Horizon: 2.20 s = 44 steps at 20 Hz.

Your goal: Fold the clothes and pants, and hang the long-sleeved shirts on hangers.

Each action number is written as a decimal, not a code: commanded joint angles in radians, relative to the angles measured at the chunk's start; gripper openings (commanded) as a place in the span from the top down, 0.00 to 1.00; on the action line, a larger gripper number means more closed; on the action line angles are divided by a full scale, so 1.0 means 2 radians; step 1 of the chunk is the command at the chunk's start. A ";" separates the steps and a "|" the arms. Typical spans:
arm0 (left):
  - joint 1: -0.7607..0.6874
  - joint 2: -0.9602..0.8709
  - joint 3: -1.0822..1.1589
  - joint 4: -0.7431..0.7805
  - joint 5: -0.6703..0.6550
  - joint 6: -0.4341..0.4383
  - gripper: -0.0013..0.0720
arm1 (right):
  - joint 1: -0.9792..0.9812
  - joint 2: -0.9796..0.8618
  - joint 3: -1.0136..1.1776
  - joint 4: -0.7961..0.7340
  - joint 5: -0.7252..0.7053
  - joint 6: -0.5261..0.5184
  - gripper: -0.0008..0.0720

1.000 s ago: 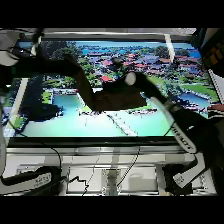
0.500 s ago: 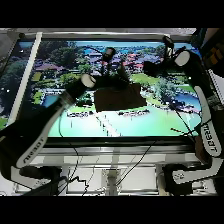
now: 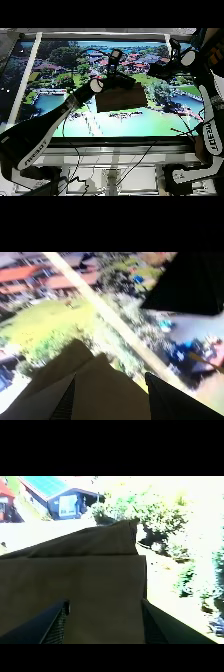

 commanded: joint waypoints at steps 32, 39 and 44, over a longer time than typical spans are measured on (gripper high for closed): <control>0.181 0.049 0.000 0.100 -0.302 0.000 0.97 | -0.012 -0.142 0.003 0.241 0.043 -0.172 0.96; 0.286 0.132 0.000 0.155 -0.443 0.000 0.97 | -0.171 0.068 0.003 0.204 0.109 -0.113 0.96; 0.306 0.224 0.000 0.380 -0.436 0.000 0.97 | -0.337 0.208 0.003 0.119 0.125 -0.027 0.96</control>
